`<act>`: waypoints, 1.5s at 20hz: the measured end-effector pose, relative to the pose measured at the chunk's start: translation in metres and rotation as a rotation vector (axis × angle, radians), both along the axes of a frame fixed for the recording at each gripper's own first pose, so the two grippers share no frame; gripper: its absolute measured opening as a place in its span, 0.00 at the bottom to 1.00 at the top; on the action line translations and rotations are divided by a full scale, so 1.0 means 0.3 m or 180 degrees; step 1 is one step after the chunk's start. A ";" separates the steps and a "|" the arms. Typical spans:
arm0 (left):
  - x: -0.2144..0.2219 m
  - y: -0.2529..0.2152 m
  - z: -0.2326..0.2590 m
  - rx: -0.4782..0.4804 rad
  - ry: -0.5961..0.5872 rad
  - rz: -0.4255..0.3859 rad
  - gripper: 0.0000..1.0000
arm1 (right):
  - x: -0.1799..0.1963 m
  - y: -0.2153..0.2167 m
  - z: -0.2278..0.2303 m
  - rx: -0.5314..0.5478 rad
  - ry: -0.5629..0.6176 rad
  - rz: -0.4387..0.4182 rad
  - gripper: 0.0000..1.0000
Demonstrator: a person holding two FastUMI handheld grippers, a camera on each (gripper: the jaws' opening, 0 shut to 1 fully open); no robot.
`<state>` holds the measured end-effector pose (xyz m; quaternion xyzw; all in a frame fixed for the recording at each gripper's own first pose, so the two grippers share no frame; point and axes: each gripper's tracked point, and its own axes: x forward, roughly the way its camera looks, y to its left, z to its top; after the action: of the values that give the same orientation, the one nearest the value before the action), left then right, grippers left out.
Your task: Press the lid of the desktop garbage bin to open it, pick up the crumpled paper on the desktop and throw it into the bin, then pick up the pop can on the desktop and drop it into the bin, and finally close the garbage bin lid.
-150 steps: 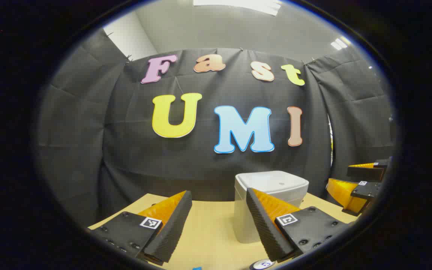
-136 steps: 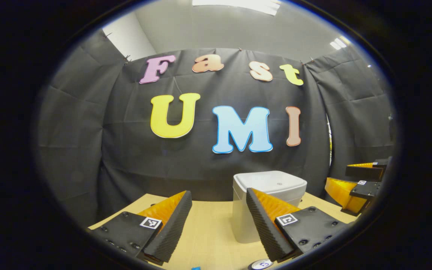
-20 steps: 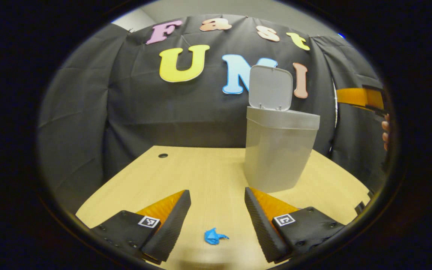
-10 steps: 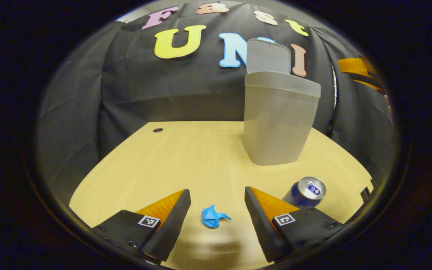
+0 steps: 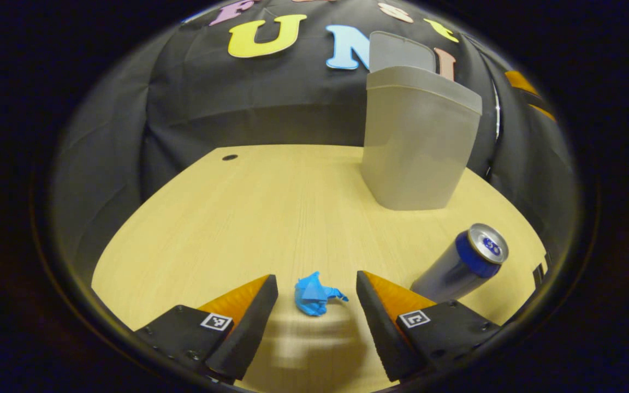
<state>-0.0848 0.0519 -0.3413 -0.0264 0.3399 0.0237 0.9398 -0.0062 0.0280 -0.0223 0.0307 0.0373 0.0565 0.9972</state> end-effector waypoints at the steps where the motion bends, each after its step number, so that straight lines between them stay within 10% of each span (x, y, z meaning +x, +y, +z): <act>1: 0.003 -0.001 -0.010 -0.0013 0.0026 0.0007 0.95 | 0.002 -0.001 -0.004 -0.0002 0.0003 -0.0003 0.87; 4: 0.002 0.001 -0.034 -0.0023 0.0077 0.0041 0.96 | 0.000 -0.010 -0.009 0.0001 0.0021 -0.0023 0.87; 13: -0.031 -0.001 -0.070 -0.0078 0.0251 0.0079 0.45 | 0.001 -0.027 -0.023 0.0022 0.0060 -0.0082 0.87; 30: 0.109 -0.013 0.233 -0.0021 -0.0520 0.0041 0.46 | -0.006 -0.079 -0.036 0.0083 0.0079 -0.0175 0.87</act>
<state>-0.0522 0.0481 -0.2716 -0.0335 0.2621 0.0264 0.9641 -0.0081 0.0042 -0.0331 0.0455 0.0481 0.0291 0.9974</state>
